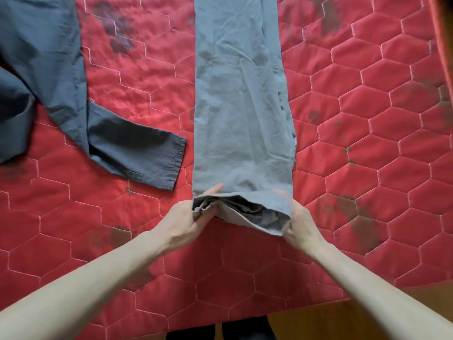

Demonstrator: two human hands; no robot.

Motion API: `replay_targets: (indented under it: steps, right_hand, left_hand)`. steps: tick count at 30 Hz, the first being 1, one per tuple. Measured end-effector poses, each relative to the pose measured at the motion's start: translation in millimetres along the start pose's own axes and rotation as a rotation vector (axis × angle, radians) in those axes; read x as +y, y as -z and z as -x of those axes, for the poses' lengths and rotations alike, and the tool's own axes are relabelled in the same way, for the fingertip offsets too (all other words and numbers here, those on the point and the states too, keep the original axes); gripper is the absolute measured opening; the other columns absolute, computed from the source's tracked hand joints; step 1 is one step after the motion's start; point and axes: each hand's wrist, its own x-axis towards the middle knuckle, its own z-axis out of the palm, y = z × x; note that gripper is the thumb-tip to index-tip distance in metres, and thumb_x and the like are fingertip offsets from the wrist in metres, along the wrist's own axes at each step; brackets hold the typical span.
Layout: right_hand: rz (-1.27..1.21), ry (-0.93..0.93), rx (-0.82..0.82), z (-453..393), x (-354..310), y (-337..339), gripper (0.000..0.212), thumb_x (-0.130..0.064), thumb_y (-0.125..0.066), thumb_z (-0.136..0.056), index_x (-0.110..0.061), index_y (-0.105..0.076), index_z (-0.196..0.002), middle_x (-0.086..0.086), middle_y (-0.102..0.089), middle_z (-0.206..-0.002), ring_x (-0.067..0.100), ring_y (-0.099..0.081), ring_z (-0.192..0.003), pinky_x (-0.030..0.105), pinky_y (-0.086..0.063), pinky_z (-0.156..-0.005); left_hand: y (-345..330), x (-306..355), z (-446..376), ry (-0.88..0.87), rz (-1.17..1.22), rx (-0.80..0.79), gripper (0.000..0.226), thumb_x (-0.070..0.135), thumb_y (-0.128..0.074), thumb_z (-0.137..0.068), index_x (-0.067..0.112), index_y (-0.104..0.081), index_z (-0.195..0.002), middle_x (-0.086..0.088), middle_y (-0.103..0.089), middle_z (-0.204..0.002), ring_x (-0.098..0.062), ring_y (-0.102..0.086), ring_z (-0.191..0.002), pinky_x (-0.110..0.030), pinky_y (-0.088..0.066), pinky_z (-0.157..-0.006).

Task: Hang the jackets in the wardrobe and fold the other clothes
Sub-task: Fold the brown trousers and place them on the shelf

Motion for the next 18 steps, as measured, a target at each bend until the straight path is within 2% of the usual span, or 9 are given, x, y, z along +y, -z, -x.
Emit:
replay_targets:
  steps: [2, 3, 6, 8, 10, 13, 15, 17, 18]
  right_hand:
    - [0.018, -0.065, 0.128, -10.2, -3.8, -4.9, 0.042, -0.039, -0.046, -0.091, -0.011, -0.057, -0.121, 0.006, -0.067, -0.082, 0.024, -0.059, -0.070, 0.035, -0.044, -0.065]
    - [0.022, -0.069, 0.166, -16.4, -4.6, -8.3, 0.038, -0.038, -0.043, -0.093, -0.014, -0.052, -0.122, 0.010, -0.066, -0.076, 0.027, -0.056, -0.066, 0.037, -0.040, -0.063]
    - [-0.008, -0.116, 0.206, -34.9, -6.6, -15.0, 0.043, -0.043, -0.039, -0.099, -0.013, -0.046, -0.130, 0.016, -0.069, -0.083, 0.045, -0.063, -0.078, 0.049, -0.048, -0.065]
    - [-0.038, -0.177, 0.248, -46.0, -6.3, -16.7, 0.048, -0.049, -0.037, -0.100, -0.011, -0.050, -0.128, 0.016, -0.070, -0.084, 0.049, -0.063, -0.080, 0.053, -0.049, -0.068]
    - [-0.026, -0.259, 0.281, -58.6, -5.4, -16.9, 0.041, -0.050, -0.035, -0.104, -0.018, -0.047, -0.126, 0.018, -0.072, -0.086, 0.052, -0.062, -0.085, 0.055, -0.048, -0.071]
    - [-0.052, -0.458, 0.286, -79.7, -1.3, -16.3, 0.031, -0.043, -0.039, -0.109, -0.021, -0.051, -0.128, 0.023, -0.073, -0.104, 0.052, -0.062, -0.101, 0.056, -0.046, -0.082]
    - [-0.082, -0.529, 0.318, -93.0, 2.3, -16.6, 0.031, -0.041, -0.043, -0.109, -0.015, -0.059, -0.109, 0.021, -0.073, -0.101, 0.047, -0.063, -0.099, 0.053, -0.046, -0.082]
    - [-0.141, -0.553, 0.389, -104.9, 0.7, -13.9, 0.038, -0.041, -0.048, -0.108, -0.018, -0.055, -0.078, 0.006, -0.066, -0.075, 0.031, -0.062, -0.077, 0.045, -0.043, -0.072]
    - [-0.156, -0.563, 0.407, -108.9, -0.4, -12.2, 0.046, -0.042, -0.050, -0.108, -0.019, -0.047, -0.068, -0.004, -0.055, -0.062, 0.021, -0.054, -0.064, 0.042, -0.038, -0.066]
  left_hand:
    - [5.5, 5.0, -11.5, 0.030, -0.038, 0.088, 0.068, 0.078, -0.026, -0.097, 0.033, -0.064, -0.130, 0.003, -0.070, -0.128, -0.021, -0.065, -0.119, -0.040, -0.052, -0.100]
    - [8.8, 7.8, -17.6, 0.077, -0.014, 0.106, 0.070, 0.080, -0.025, -0.095, 0.028, -0.065, -0.122, -0.002, -0.073, -0.117, -0.023, -0.068, -0.109, -0.044, -0.053, -0.094]
    - [15.6, 11.8, -33.3, 0.203, 0.082, 0.163, 0.071, 0.082, -0.032, -0.090, 0.026, -0.067, -0.117, 0.002, -0.075, -0.108, -0.016, -0.069, -0.104, -0.044, -0.054, -0.092]
    - [20.1, 17.3, -42.3, 0.194, 0.167, 0.196, 0.054, 0.074, -0.048, -0.090, 0.033, -0.065, -0.121, 0.013, -0.073, -0.114, -0.003, -0.066, -0.110, -0.036, -0.052, -0.097]
    - [24.8, 19.1, -54.8, 0.161, 0.202, 0.201, 0.039, 0.057, -0.060, -0.094, 0.034, -0.064, -0.125, 0.017, -0.074, -0.113, 0.001, -0.067, -0.109, -0.031, -0.052, -0.096]
    - [27.8, 15.7, -77.2, 0.130, 0.137, 0.241, 0.022, 0.039, -0.055, -0.101, 0.024, -0.059, -0.117, 0.000, -0.073, -0.093, -0.021, -0.068, -0.084, -0.047, -0.055, -0.085]
    - [26.3, 12.6, -90.1, 0.127, 0.087, 0.283, 0.008, 0.031, -0.048, -0.104, 0.026, -0.051, -0.109, -0.006, -0.066, -0.081, -0.029, -0.060, -0.074, -0.052, -0.052, -0.081]
    - [21.5, 11.2, -99.1, 0.140, 0.039, 0.325, 0.005, 0.023, -0.045, -0.108, 0.027, -0.046, -0.110, -0.005, -0.064, -0.081, -0.032, -0.061, -0.076, -0.053, -0.049, -0.080]
    - [18.2, 11.0, -101.3, 0.156, 0.018, 0.354, 0.005, 0.022, -0.042, -0.109, 0.026, -0.043, -0.111, -0.008, -0.064, -0.081, -0.038, -0.062, -0.078, -0.054, -0.049, -0.077]
